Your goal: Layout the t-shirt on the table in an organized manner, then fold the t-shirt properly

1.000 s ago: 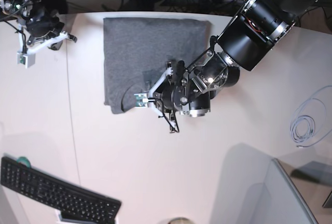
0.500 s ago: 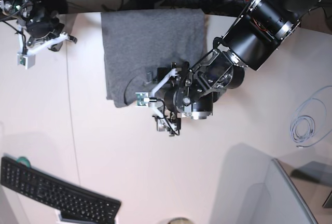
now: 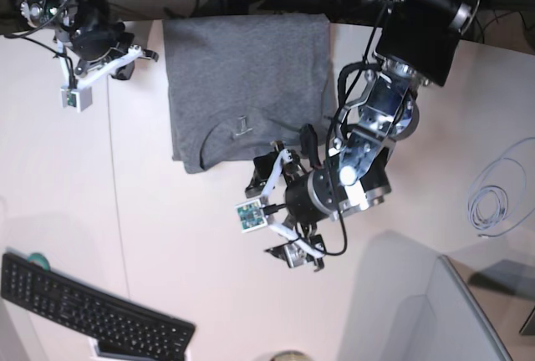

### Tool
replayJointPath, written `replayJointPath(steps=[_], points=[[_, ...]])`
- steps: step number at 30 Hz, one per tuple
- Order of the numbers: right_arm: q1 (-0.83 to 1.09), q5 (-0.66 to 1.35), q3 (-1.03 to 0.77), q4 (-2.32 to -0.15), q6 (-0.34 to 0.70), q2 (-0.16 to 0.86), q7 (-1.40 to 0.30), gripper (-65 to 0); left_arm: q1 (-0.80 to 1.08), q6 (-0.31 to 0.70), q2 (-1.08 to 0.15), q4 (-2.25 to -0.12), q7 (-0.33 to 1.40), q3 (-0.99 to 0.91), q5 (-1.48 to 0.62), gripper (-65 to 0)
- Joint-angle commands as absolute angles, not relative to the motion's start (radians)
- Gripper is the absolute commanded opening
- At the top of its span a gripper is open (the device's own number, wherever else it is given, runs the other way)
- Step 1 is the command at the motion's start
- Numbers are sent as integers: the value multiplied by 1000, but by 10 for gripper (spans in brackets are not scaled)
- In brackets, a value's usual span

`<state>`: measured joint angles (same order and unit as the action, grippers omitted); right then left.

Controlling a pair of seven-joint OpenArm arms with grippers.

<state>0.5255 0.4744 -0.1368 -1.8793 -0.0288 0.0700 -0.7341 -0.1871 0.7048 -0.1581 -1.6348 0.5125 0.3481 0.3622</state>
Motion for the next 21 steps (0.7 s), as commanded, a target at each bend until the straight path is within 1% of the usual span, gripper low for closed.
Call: replayJointPath(steps=[1, 2, 3, 5, 9, 13, 17, 21], points=[[524, 484, -125, -1914, -25, 74, -717, -650, -148, 698, -179, -1689, 507, 308, 358, -263], [526, 484, -116, -1920, -25, 74, -717, -650, -105, 698, -183, -1721, 507, 280, 354, -342], [526, 484, -110, -1923, -25, 76, -717, -650, -64, 698, -185, -1750, 507, 246, 338, -434], [526, 484, -107, -1933, -25, 76, -717, -650, 19, 698, -189, -1802, 507, 174, 266, -650], [538, 483, -108, -1948, -25, 88, -714, -650, 166, 698, -223, -1844, 507, -39, 76, -650], [595, 483, -110, -1959, -27, 189, -639, -650, 329, 698, -283, -1844, 507, -239, -142, -650], [734, 483, -113, -1986, -31, 295, -588, -650, 512, 698, -348, -1837, 506, -312, -272, -650], [897, 483, -113, -1983, -31, 321, -513, -650, 665, 698, -355, -1788, 484, -315, -242, -650]])
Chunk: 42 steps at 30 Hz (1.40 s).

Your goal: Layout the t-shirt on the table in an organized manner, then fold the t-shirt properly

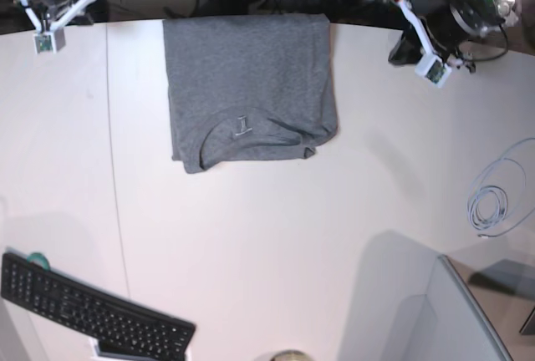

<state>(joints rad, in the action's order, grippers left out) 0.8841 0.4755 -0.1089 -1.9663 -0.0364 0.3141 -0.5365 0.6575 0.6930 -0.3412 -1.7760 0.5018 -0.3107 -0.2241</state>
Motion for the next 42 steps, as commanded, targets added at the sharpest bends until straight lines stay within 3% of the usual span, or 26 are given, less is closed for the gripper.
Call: replayJointPath(steps=[1, 5, 9, 16, 21, 23, 27, 35, 42], points=[[929, 483, -114, -1983, -31, 321, -506, -650, 693, 698, -354, -1767, 455, -314, -216, -650], [1018, 483, -130, -1943, -31, 314, -516, -650, 779, 698, -346, -1616, 252, -292, -50, -650], [1007, 481, -28, -1778, -31, 314, -510, -650, 776, 698, -344, -1377, 65, -202, 64, -650], [690, 375, 225, -1155, -31, 314, -456, -650, 499, 698, -283, -742, -67, 27, 81, -650], [300, 137, 470, -297, -31, 196, -168, -648, 186, 433, -173, -38, -357, 205, 84, -650], [200, 73, 541, -7, -31, 148, 59, -648, 147, 303, -127, 0, -483, 251, 79, -650], [203, 70, 587, 0, -30, 177, 421, -648, 176, 142, -102, 0, -535, 280, 79, -650], [243, 70, 595, -93, -30, 232, 437, -648, 177, 131, -88, -8, -311, 271, 76, -650], [211, 68, 596, -97, -30, 222, 437, -648, 186, 131, -108, -16, -302, 269, 76, -650]])
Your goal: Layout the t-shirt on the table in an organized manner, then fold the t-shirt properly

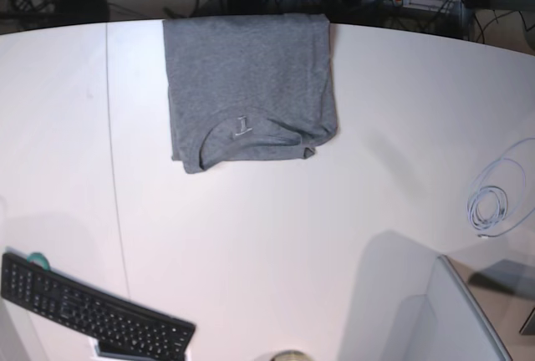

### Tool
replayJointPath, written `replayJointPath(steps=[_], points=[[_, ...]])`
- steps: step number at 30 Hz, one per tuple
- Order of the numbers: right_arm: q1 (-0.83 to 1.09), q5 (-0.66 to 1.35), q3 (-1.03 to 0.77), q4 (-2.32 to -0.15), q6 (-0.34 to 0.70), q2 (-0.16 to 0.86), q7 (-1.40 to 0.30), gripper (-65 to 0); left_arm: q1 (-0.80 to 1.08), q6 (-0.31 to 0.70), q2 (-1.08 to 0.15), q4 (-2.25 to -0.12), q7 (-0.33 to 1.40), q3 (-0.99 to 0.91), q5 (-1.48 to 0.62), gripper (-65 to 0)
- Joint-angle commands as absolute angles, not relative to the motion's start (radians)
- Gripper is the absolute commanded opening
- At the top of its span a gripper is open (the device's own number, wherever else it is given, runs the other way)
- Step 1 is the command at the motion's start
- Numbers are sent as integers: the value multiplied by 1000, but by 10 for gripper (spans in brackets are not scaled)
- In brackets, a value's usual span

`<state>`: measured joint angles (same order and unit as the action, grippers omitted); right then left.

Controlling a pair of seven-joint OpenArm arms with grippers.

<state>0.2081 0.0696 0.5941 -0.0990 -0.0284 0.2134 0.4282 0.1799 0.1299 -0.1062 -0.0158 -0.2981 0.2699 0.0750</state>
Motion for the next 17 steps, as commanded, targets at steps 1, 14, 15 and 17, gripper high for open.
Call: replayJointPath(steps=[1, 14, 15, 17], points=[[211, 68, 596, -97, -30, 222, 437, -648, 180, 131, -108, -18, -302, 269, 76, -650], [200, 67, 595, -91, -30, 194, 437, -648, 170, 131, -125, -12, -302, 271, 76, -650], [200, 67, 595, -91, -30, 193, 437, -648, 170, 131, -125, -13, -303, 271, 76, -650], [199, 67, 595, -91, -30, 186, 437, -648, 170, 131, -125, -15, -303, 271, 76, -650]])
